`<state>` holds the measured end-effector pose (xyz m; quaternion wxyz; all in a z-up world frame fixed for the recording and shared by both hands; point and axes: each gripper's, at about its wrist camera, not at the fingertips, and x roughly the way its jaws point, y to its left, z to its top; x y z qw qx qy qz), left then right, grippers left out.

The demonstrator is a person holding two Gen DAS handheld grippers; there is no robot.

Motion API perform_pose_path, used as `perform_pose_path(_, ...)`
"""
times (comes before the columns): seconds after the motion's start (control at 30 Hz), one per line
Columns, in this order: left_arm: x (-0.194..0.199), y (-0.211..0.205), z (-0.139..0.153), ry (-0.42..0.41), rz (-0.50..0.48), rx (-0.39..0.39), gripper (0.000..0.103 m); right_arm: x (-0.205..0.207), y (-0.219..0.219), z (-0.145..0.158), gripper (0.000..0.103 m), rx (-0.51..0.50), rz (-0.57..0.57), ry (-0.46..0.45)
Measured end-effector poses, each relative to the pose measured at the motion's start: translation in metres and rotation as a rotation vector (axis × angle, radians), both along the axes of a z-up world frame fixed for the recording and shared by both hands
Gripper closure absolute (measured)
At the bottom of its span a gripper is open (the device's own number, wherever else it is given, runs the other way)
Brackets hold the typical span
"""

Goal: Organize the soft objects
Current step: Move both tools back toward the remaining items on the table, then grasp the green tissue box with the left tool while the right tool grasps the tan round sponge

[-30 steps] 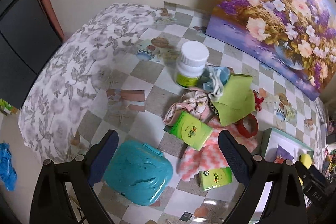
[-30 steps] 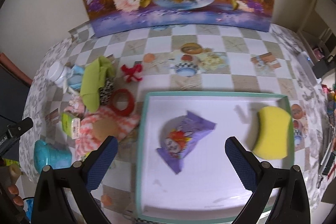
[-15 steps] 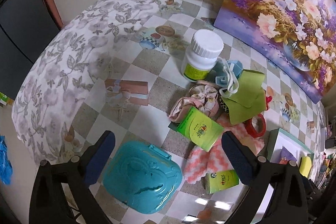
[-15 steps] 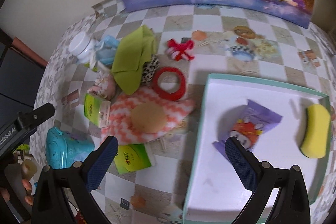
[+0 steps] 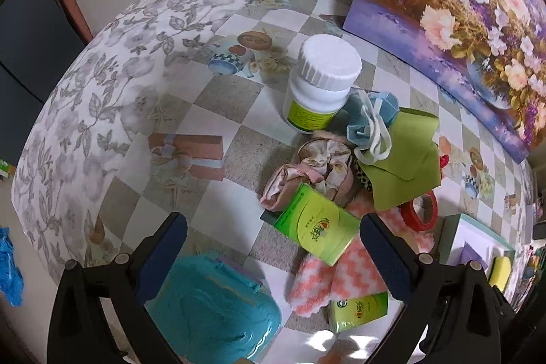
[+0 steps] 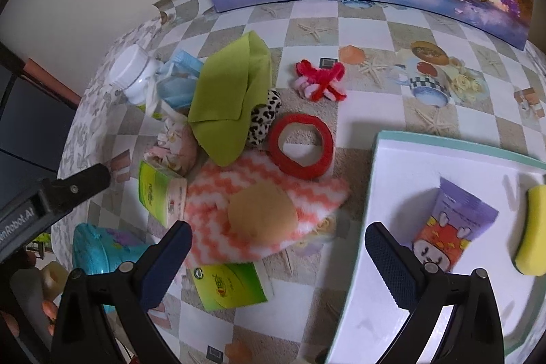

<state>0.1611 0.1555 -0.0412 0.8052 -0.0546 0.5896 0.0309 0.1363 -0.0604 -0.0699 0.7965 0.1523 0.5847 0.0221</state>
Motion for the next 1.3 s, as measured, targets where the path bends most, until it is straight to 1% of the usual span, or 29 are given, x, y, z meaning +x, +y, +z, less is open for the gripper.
perform_pose_path(0.13, 0.009, -0.011, -0.008, 0.013, -0.039, 0.018, 0.002, 0.007, 0.004, -0.009, 0.004, 0.016, 0.007, 0.015)
perform_pose_path(0.3, 0.015, -0.022, -0.021, 0.048, -0.084, 0.024, 0.002, 0.016, 0.008, -0.022, 0.014, 0.026, 0.025, 0.042)
perform_pose_path(0.53, 0.02, -0.035, -0.029, 0.065, -0.137, 0.061, 0.002, 0.022, 0.013, -0.035, 0.021, 0.037, 0.043, 0.071)
perform_pose_path(0.6, 0.021, -0.037, -0.033, 0.076, -0.147, 0.061, 0.002, 0.024, 0.013, -0.038, 0.025, 0.041, 0.042, 0.077)
perform_pose_path(0.73, 0.022, -0.04, -0.041, 0.097, -0.165, 0.052, 0.002, 0.024, 0.013, -0.041, 0.027, 0.052, 0.038, 0.085)
perform_pose_path(0.87, 0.022, -0.042, -0.045, 0.104, -0.17, 0.037, 0.002, 0.023, 0.007, -0.042, 0.036, 0.058, 0.033, 0.086)
perform_pose_path(0.97, 0.022, -0.043, -0.048, 0.107, -0.171, 0.035, 0.002, 0.023, 0.003, -0.044, 0.039, 0.069, 0.032, 0.085)
perform_pose_path(1.1, 0.024, -0.043, -0.055, 0.118, -0.167, 0.042, 0.002, 0.023, 0.003, -0.045, 0.04, 0.071, 0.035, 0.086)
perform_pose_path(1.2, 0.024, -0.042, -0.055, 0.11, -0.173, 0.044, 0.002, 0.023, 0.004, -0.046, 0.04, 0.075, 0.032, 0.089)
perform_pose_path(1.3, 0.024, -0.046, -0.056, 0.106, -0.186, 0.049, 0.002, 0.021, 0.005, -0.041, 0.04, 0.079, 0.031, 0.09)
